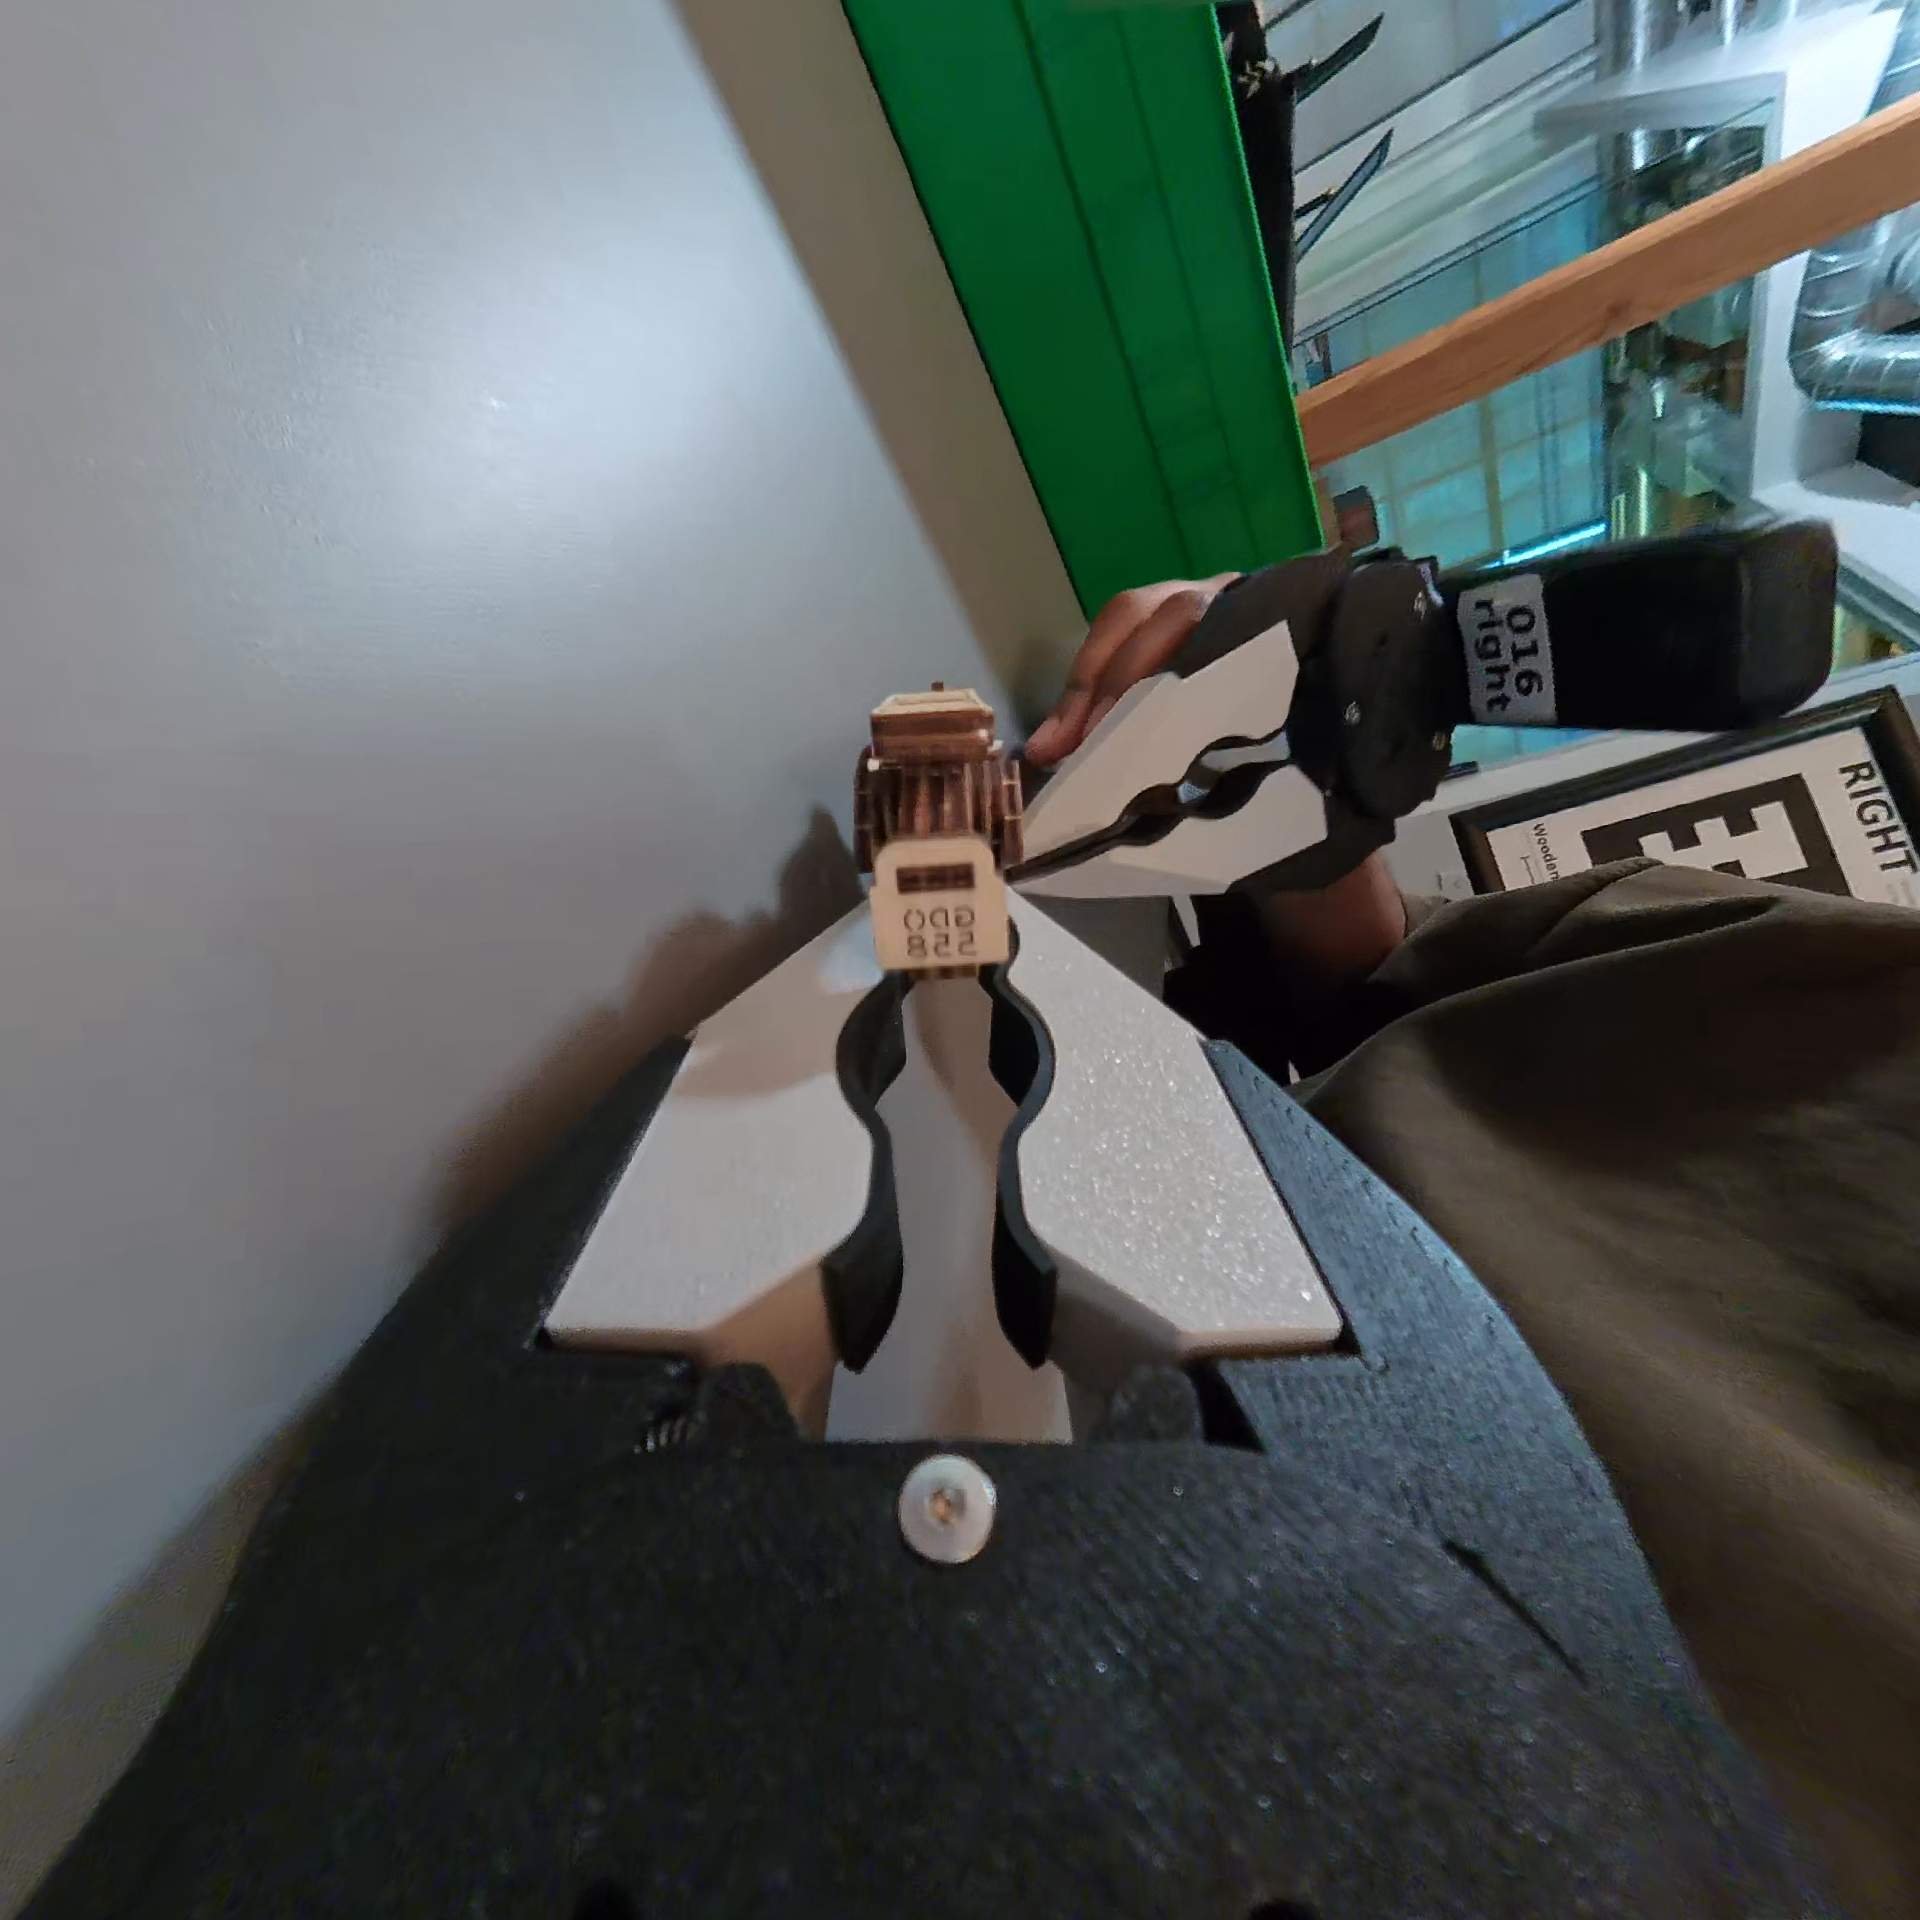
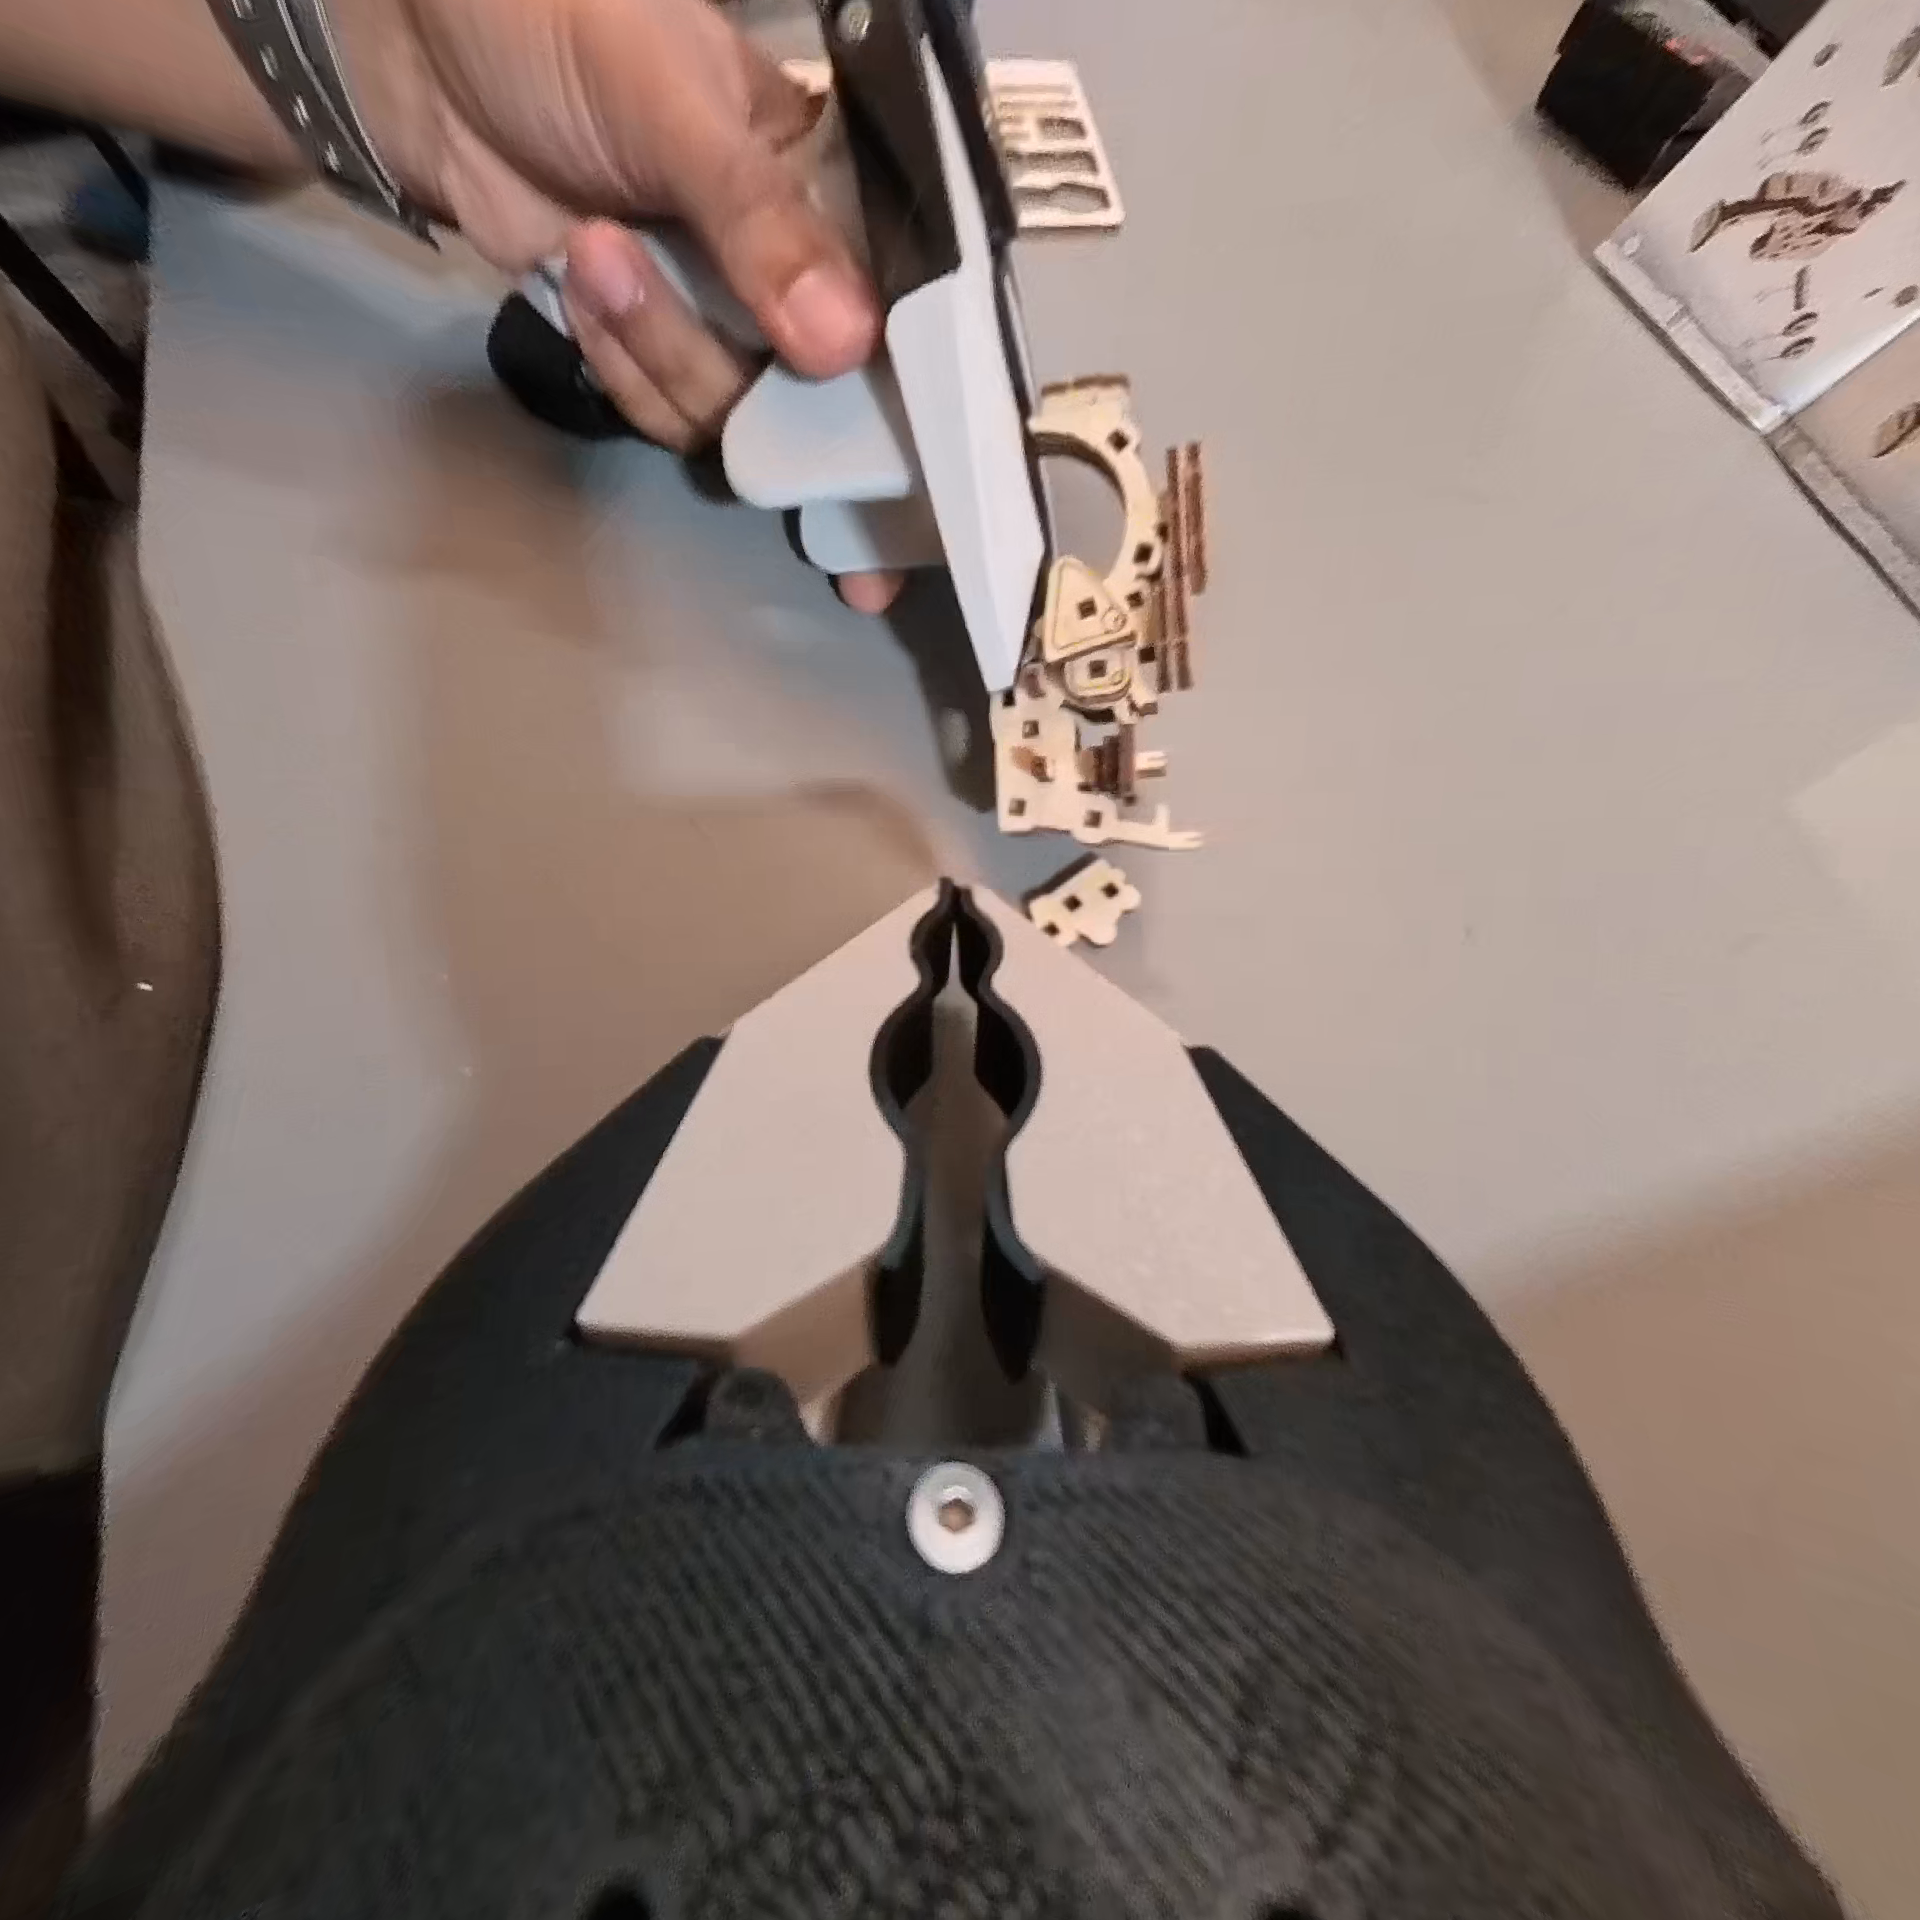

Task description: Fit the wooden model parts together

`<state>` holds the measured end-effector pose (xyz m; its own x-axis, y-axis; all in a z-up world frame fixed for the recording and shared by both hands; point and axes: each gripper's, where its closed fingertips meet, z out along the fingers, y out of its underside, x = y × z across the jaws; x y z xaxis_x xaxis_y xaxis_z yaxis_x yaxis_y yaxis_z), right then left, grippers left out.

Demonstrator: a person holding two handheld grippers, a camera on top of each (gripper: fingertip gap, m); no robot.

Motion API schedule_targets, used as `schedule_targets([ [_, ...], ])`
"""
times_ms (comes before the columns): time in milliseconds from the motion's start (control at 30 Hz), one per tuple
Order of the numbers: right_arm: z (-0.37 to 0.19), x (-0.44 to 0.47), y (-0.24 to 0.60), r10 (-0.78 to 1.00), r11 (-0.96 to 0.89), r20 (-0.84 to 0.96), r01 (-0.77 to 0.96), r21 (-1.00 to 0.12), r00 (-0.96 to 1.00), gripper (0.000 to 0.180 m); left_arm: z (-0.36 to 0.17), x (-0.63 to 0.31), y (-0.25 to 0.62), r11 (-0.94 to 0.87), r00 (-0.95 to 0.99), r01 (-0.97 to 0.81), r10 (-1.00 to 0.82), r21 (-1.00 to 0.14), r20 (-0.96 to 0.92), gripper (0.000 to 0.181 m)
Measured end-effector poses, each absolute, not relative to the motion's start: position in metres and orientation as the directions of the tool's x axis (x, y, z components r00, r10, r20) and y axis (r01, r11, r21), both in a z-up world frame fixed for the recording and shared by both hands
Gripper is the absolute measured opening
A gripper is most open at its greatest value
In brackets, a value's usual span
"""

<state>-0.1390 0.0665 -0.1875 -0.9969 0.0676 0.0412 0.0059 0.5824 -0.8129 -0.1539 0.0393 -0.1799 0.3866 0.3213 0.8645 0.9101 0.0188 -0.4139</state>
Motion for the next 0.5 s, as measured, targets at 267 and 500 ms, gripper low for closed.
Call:
schedule_targets([
  [267, -0.185, -0.164, 0.07, 0.212, 0.558, 0.032, 0.094, -0.824, -0.977, 0.023, -0.179, -0.167, 0.022, 0.089, 0.36, 0.903, 0.382, -0.421, 0.851, 0.014],
  [500, -0.203, -0.173, 0.065, 0.274, 0.645, 0.091, 0.113, -0.755, -0.957, 0.034, -0.182, -0.157, 0.027, 0.003, 0.392, 0.903, 0.404, -0.43, 0.826, 0.014],
])
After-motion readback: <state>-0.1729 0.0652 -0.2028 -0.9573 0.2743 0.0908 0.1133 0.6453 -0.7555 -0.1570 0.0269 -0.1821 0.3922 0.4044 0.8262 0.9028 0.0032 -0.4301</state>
